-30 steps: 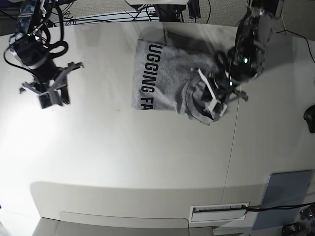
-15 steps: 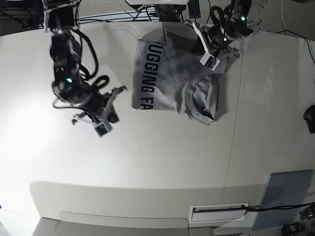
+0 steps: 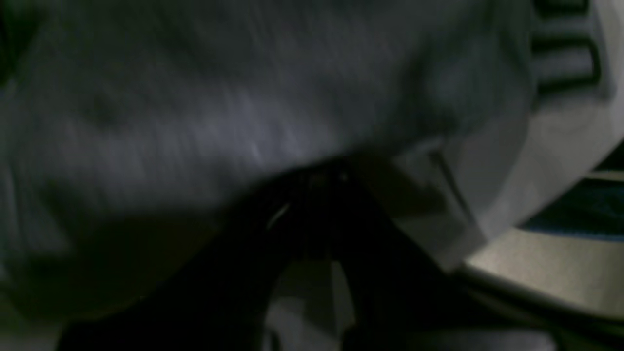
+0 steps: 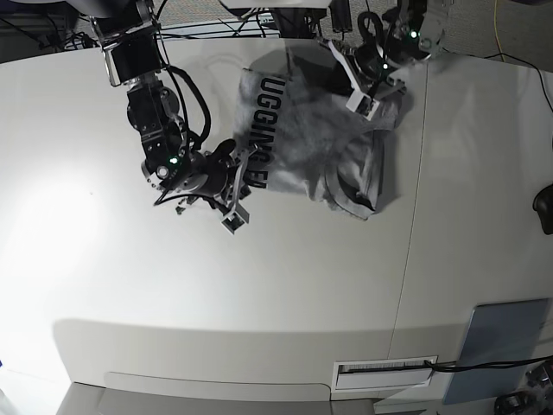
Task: Fold the T-shirt properly
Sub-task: 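Tuck and square the folded shirt edges with both grippers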
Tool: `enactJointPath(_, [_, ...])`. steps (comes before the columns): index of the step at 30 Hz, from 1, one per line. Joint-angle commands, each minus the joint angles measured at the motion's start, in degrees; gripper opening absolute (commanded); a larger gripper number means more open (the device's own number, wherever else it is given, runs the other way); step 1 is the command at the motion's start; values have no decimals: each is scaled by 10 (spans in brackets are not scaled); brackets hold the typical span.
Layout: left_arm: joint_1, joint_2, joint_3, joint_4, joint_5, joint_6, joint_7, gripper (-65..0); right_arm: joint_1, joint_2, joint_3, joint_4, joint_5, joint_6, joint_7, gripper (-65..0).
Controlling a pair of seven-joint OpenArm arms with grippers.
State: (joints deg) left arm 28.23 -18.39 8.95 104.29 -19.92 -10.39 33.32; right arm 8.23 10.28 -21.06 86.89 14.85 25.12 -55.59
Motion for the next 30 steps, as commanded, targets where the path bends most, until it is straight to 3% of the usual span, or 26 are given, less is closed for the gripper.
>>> enactJointPath(1, [-9, -3, -2, -13, 30, 16, 26, -650, 6, 6, 2, 10, 3, -1, 0, -650])
enactJointPath(6, [-73, -3, -2, -62, 68, 66, 26, -650, -49, 17, 2, 57, 3, -1, -17, -650])
enactJointPath(11, [-138, -3, -2, -95, 69, 58, 26, -650, -137, 19, 0, 149, 3, -1, -16, -650])
enactJointPath(16, [-198, -3, -1, -100, 68, 27, 26, -650, -218, 19, 0, 215, 3, -1, -10, -650])
enactJointPath(23, [-236, -4, -2, -99, 67, 29, 27, -650, -265, 19, 1, 262, 3, -1, -11, -650])
enactJointPath(30, [-217, -10, -4, -75, 66, 80, 32, -650, -266, 20, 68, 281, 1, -26, -12, -650])
